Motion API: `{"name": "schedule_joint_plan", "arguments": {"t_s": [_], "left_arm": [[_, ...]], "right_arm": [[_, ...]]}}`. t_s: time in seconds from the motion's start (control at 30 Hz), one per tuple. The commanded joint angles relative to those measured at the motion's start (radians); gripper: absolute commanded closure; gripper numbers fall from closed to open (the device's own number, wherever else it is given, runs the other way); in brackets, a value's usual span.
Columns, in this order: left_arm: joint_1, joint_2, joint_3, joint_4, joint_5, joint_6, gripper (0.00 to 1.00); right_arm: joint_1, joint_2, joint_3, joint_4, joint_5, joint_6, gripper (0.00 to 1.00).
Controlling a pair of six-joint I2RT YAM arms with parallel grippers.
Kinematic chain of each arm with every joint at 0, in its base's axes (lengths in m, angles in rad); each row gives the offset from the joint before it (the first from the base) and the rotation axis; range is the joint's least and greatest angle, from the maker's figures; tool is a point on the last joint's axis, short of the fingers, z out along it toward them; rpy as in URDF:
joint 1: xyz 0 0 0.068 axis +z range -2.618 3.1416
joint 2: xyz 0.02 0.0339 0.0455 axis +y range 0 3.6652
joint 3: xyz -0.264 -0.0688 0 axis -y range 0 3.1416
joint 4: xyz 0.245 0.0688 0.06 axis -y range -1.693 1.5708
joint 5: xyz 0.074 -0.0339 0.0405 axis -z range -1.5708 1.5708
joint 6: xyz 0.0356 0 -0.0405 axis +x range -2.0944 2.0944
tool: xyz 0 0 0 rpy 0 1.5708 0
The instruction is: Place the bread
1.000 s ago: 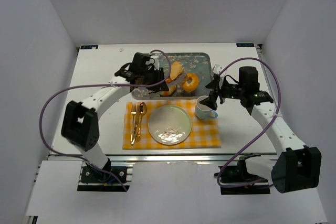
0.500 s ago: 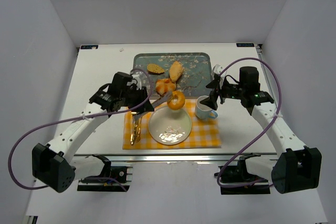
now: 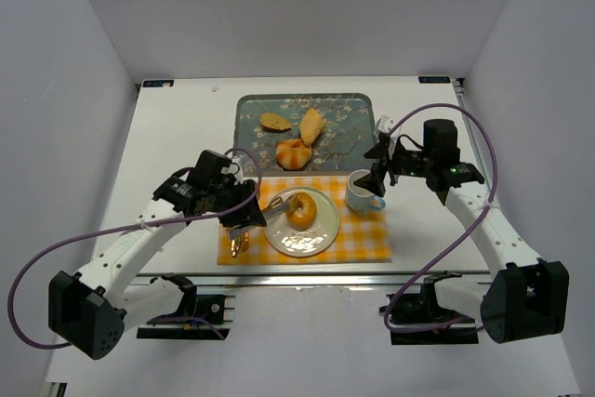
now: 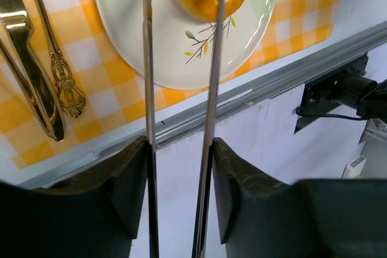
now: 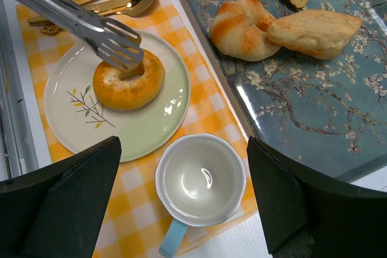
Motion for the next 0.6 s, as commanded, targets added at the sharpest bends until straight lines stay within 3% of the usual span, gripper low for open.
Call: {"name": "schedule_joint_plan", "arguments": {"t_s": [0.0, 0.27, 0.37, 0.57], "left_arm": [[-0.004, -0.053, 0.036, -0.005, -0.027, -0.011, 0.45], [-0.004, -0.07, 0.168, -0.064, -0.118, -0.015, 0.46], [-0.004, -0.082, 0.223, -0.093, -0.217, -0.021, 0.56], [0.051, -0.059, 0.234, -0.079, -0.584, 0.054, 0.69]], "right_arm": [[-0.003, -0.022, 0.007, 0.002, -0.027, -0.007, 0.11], [-0.003, -0.019, 0.008, 0.003, -0.036, -0.007, 0.11], [-0.003, -0.018, 0.01, 0.002, -0.037, -0.012, 0.11], [-0.003, -0.015, 0.008, 0.005, -0.048, -0.012, 0.12]]}}
